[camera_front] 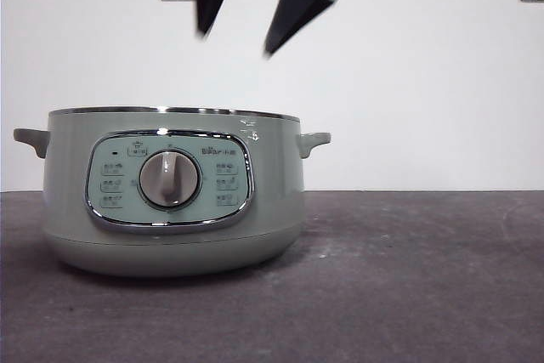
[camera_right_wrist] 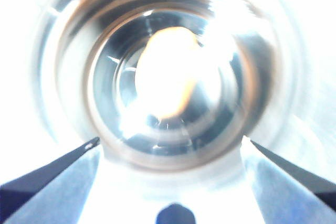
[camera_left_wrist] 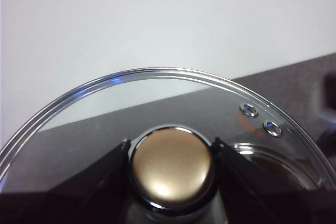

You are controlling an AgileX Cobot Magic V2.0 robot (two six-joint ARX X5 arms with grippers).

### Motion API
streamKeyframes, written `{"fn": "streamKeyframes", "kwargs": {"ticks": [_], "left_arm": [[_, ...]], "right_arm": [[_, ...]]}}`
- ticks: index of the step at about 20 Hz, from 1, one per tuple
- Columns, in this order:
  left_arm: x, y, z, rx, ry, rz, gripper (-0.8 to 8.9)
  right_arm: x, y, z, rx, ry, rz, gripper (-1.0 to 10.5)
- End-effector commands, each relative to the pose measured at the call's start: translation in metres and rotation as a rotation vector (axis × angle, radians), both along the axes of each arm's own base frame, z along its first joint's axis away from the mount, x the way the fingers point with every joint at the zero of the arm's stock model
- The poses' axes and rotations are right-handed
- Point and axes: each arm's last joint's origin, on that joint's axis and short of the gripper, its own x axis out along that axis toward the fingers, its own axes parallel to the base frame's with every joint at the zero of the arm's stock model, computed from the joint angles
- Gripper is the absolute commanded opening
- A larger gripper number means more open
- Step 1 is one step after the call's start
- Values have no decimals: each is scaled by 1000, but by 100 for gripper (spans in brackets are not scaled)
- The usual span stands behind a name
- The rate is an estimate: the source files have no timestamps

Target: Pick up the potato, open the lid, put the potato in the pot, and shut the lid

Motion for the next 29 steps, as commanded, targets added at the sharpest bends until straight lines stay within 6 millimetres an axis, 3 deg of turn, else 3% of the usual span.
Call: {"fn": "streamKeyframes", "kwargs": {"ticks": [1,5,10,14,19,23,29], "left_arm": [[14,-8,7,-4,-30,-4,-8],[75,-42,-16,38,117,-67,-8],[115,-68,-35,-27,184,-125,-8],[121,-79,-44,-71,146,-138,-8],[128,-87,-75,-121,151,-137,-8],[133,-91,-97,-152,144,-130,-8],[133,-95,-116,-180,140,-140,-8]], "right_arm": [[-21,-26,37,63,-49,-27,441],[-77,-81,102,225,-186,-51,440],[-115,-119,133,342,-269,-69,438],[-136,-140,146,397,-321,-71,437],[-150,-154,152,429,-347,-74,437],[-153,-157,150,412,-331,-75,437],[-152,-158,149,379,-342,-112,437]]}}
